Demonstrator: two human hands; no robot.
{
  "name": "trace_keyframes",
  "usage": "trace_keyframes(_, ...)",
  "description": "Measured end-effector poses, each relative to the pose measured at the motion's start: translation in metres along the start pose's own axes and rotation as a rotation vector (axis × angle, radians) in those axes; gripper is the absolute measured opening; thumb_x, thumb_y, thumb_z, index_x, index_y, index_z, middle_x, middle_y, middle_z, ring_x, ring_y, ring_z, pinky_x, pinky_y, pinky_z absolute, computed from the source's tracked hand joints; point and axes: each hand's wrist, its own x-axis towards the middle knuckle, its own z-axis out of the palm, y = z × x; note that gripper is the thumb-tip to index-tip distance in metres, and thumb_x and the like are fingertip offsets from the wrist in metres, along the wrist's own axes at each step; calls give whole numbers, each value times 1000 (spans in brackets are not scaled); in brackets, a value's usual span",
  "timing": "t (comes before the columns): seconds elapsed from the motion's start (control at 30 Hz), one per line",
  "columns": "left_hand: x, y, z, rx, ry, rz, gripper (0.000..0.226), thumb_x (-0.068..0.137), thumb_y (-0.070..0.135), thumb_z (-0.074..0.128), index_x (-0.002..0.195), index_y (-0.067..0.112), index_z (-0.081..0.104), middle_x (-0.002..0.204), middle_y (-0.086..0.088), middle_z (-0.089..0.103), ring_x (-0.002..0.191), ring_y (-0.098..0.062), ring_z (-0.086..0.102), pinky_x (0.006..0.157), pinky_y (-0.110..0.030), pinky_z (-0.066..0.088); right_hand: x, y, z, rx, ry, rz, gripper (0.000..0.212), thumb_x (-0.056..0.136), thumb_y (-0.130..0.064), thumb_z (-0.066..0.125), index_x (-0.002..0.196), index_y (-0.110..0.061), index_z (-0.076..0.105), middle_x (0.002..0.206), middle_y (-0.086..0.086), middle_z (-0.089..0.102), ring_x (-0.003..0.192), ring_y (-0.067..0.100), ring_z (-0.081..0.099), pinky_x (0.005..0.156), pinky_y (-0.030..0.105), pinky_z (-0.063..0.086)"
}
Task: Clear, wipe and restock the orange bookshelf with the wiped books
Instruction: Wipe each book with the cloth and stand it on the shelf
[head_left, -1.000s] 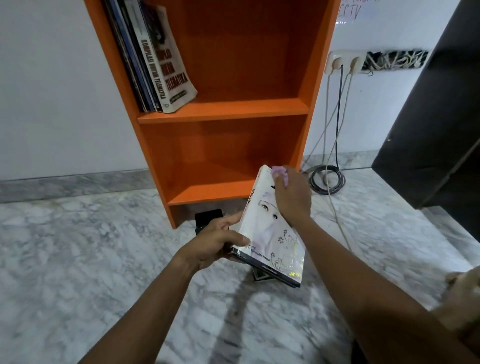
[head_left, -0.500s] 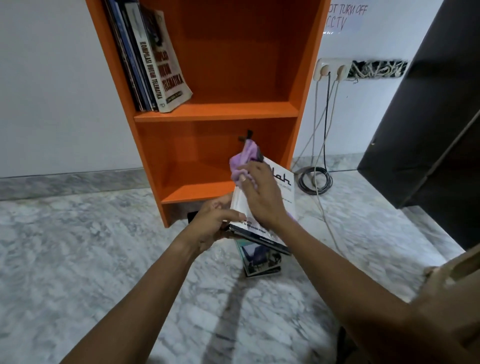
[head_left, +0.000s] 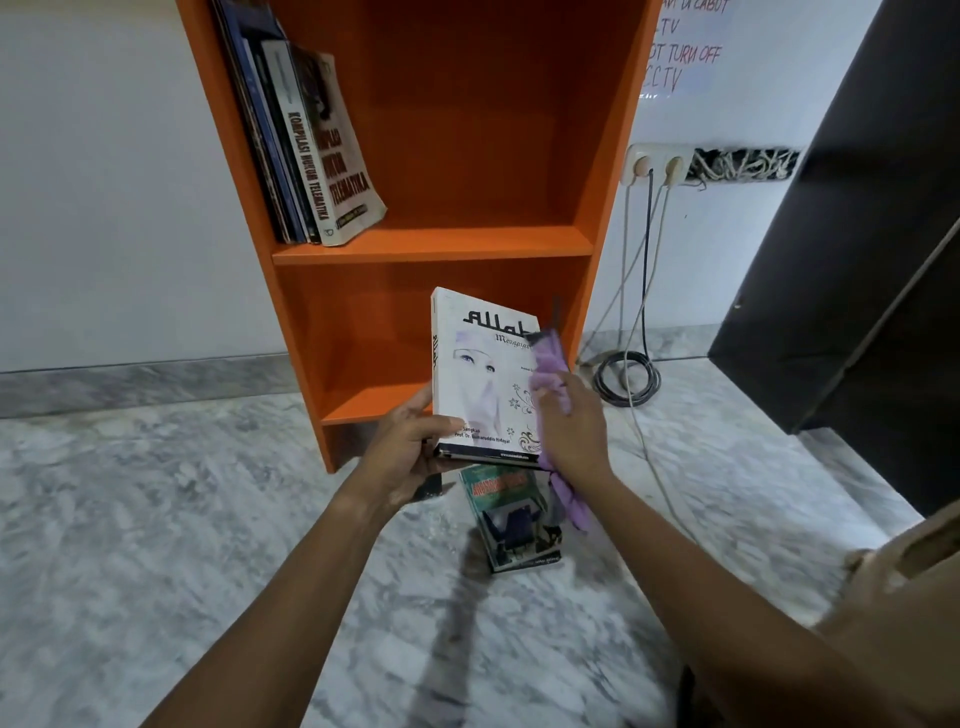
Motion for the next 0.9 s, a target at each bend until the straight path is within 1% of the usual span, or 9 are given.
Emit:
trace_keyframes(0.1,0,4,-1,-34,-2,7,57,92,-9,53,137,26,58,117,-9,75,92,-29,74,72,-43,64,7,-9,-27,302,-124,467,32,105,-40,50,109,-11,63,86,-2,68,72,13,64,62,29,53)
trace_keyframes(0.2,-1,10,-4,-93,-22,-8,53,95,-7,50,137,25,58,118,-10,74,98,-31,71,81,-46,62,2,-19,-38,702,-328,578,34,104,-45,49,101,-16,66,77,-2,77,67,14,74,57,30,60)
trace_keyframes(0.3,2,16,-10,-84,-26,-56,52,98,-4,51,137,30,55,116,-5,76,93,-24,74,78,-43,64,7,-13,-33,953,-426,469,41,98,-15,60,139,-14,59,132,13,69,120,44,64,95,57,56)
trace_keyframes(0.37,3,19,-9,96,1,-73,54,99,0,54,145,29,51,123,0,73,100,-22,72,80,-40,62,15,-12,-27,770,-420,329,53,89,-15,69,140,-24,60,139,8,65,107,65,49,79,60,58)
trace_keyframes(0.47,2,21,6,541,165,54,63,100,15,61,156,27,34,141,12,55,124,-19,57,95,-37,49,10,-24,-20,492,-236,217,36,86,-12,72,119,-25,71,113,2,78,75,46,53,48,37,53)
trace_keyframes(0.53,4,25,22,388,143,153,70,97,33,66,156,33,29,147,10,53,130,-16,56,97,-34,51,-6,-38,-12,334,-170,109,26,86,-10,72,107,-23,72,95,1,80,76,47,68,62,56,61)
trace_keyframes(0.63,7,38,36,35,153,134,48,93,40,69,130,46,39,123,-2,66,90,-13,75,74,-37,61,-34,-44,13,15,-204,-270,20,90,-13,69,108,-21,70,87,1,75,66,25,69,58,43,60)
trace_keyframes(0.8,8,40,23,-259,238,61,40,100,40,55,92,10,81,83,-14,77,76,-28,75,76,-43,58,-52,-36,36,-342,-264,-575,54,84,-25,70,135,-12,62,129,6,69,113,23,64,93,21,44)
trace_keyframes(0.9,6,34,18,-323,118,109,43,107,38,40,105,17,78,105,-8,78,100,-26,72,90,-43,57,-49,-50,34,-212,-464,-441,59,100,-39,56,155,-22,40,161,-1,40,146,9,35,120,25,27)
